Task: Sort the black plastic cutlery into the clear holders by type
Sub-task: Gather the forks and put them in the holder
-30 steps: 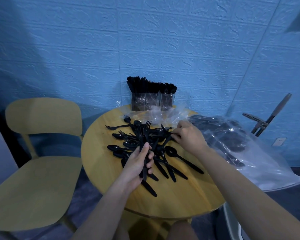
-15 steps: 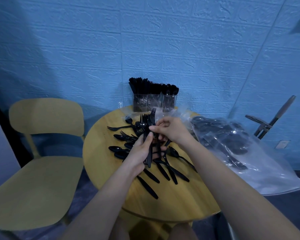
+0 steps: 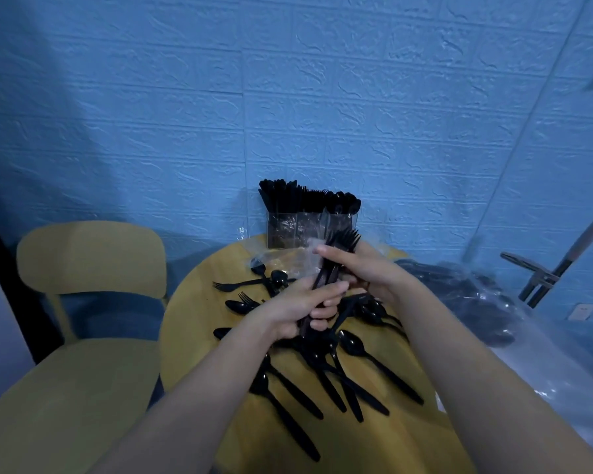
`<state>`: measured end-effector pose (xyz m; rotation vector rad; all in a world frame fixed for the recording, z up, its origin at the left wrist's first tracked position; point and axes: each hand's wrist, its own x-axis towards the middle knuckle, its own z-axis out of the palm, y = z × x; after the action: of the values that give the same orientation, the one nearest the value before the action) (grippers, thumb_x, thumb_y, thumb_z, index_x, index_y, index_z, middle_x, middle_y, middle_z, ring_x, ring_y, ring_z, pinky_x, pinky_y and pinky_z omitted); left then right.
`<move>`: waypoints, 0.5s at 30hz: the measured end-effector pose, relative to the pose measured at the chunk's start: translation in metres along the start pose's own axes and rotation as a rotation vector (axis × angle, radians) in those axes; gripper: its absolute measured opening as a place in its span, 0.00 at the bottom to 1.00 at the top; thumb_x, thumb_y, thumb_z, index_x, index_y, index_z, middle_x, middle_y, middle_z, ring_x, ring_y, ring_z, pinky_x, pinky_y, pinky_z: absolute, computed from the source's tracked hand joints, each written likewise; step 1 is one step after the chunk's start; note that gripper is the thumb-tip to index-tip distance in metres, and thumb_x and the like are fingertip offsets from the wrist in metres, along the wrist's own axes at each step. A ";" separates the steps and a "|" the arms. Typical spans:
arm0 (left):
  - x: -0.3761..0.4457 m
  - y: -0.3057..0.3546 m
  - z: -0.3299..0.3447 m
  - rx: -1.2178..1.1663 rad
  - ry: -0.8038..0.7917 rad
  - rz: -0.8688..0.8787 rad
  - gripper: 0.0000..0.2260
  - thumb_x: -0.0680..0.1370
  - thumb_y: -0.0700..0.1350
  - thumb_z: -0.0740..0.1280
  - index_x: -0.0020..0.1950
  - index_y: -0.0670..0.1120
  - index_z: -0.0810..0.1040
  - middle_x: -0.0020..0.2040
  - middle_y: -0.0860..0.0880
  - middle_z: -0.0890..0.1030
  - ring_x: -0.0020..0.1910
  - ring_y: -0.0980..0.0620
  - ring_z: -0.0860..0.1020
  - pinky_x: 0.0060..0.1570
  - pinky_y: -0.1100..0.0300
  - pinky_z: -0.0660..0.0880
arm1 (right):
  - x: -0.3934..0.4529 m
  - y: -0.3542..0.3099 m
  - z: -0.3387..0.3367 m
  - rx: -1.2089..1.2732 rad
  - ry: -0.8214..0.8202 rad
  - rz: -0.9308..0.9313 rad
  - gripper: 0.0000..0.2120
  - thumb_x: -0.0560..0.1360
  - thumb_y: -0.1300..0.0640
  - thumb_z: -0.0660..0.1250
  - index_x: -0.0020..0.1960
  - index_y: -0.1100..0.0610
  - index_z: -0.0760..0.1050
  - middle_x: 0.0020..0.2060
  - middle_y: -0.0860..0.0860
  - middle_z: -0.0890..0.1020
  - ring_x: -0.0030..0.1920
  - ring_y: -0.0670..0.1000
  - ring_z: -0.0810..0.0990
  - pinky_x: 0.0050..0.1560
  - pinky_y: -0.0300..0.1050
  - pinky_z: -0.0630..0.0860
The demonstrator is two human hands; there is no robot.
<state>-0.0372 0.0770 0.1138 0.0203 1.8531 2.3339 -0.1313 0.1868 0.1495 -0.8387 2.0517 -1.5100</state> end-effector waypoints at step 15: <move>0.144 0.034 -0.098 0.902 0.578 0.171 0.13 0.83 0.41 0.56 0.66 0.45 0.72 0.58 0.48 0.76 0.47 0.56 0.74 0.46 0.66 0.70 | 0.119 0.015 -0.070 -0.002 0.557 -0.103 0.15 0.76 0.61 0.67 0.32 0.61 0.71 0.14 0.49 0.69 0.15 0.46 0.65 0.19 0.35 0.64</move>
<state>-0.1938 -0.0054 0.1108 -0.4370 3.1320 1.4498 -0.2660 0.1534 0.1554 -0.5709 2.4187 -1.9679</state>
